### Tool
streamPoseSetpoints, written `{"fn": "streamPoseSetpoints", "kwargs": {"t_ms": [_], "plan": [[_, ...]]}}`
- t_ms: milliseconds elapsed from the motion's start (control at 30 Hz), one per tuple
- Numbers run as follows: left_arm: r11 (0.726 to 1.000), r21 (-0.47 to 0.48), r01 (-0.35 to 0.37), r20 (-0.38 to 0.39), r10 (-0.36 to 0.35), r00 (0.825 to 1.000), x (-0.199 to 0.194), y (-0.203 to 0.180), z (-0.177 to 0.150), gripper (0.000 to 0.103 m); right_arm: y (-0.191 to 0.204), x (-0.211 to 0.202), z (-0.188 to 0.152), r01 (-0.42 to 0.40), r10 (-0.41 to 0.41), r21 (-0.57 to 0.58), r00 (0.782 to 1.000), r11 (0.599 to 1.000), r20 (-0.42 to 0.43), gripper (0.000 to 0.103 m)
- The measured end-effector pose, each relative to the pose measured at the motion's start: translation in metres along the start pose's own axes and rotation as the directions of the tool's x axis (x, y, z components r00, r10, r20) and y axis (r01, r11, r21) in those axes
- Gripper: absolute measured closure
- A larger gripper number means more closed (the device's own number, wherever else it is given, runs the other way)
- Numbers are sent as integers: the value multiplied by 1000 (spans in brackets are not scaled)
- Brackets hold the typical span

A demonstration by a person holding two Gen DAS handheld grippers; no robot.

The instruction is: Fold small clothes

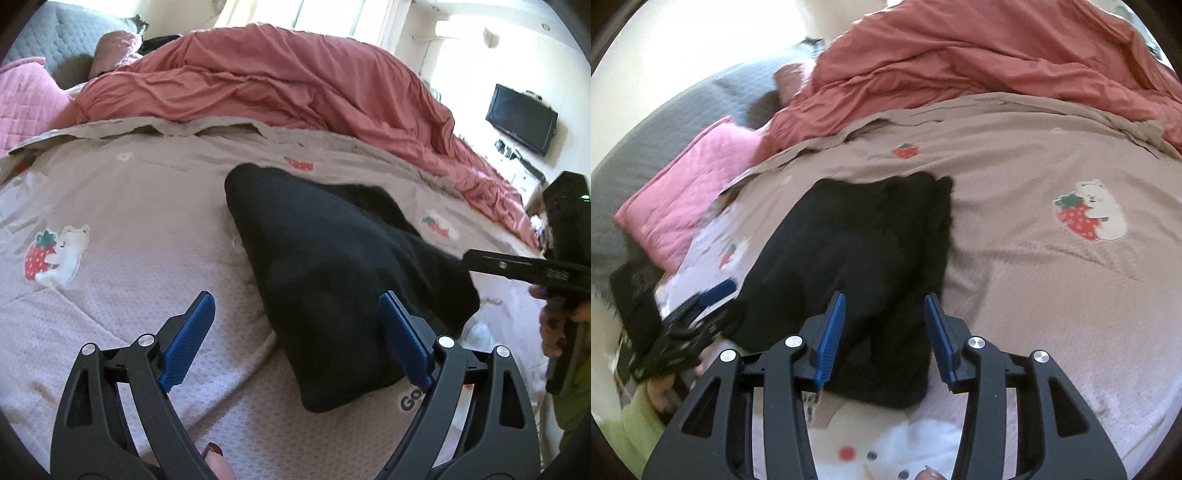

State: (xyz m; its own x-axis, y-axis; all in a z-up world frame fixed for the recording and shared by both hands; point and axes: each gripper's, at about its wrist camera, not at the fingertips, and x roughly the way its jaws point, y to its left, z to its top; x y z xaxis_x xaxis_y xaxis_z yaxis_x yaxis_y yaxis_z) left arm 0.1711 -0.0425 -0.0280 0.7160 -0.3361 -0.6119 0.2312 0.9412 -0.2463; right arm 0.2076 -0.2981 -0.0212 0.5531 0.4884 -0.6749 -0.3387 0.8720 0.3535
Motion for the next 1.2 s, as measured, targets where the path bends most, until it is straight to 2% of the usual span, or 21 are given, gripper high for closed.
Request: {"fn": "streamPoseSetpoints", "kwargs": {"t_ms": [167, 367, 400, 433, 467, 600, 767, 1067, 1200], "plan": [[998, -61, 13, -54, -16, 998, 10, 11, -2, 16, 10, 2, -11, -36, 33, -80, 999, 996, -37, 60], [992, -121, 42, -77, -52, 996, 13, 21, -5, 14, 16, 18, -18, -37, 26, -119, 995, 992, -94, 60], [992, -119, 41, -76, -51, 996, 12, 20, -5, 14, 15, 21, -19, -34, 21, -118, 994, 992, -106, 64], [992, -117, 41, -74, -50, 996, 12, 19, -5, 14, 14, 22, -21, -28, 15, -116, 993, 993, -117, 87], [993, -114, 43, -73, -51, 996, 11, 19, -5, 14, 12, 22, -23, -61, 47, -99, 990, 993, -134, 89], [993, -111, 46, -74, -54, 996, 11, 18, -5, 14, 10, 11, -25, -85, 74, -82, 989, 993, -127, 89], [994, -106, 42, -75, -50, 996, 11, 18, -5, 14, 7, 21, -38, -49, 40, -59, 989, 997, -145, 88], [995, -95, 39, -65, -46, 997, 8, 18, -5, 14, 7, 14, -37, -18, 10, -55, 989, 998, -151, 87], [995, -89, 35, -64, -40, 997, 7, 17, -5, 14, 7, 11, -36, -1, -5, -41, 989, 999, -147, 81]]}}
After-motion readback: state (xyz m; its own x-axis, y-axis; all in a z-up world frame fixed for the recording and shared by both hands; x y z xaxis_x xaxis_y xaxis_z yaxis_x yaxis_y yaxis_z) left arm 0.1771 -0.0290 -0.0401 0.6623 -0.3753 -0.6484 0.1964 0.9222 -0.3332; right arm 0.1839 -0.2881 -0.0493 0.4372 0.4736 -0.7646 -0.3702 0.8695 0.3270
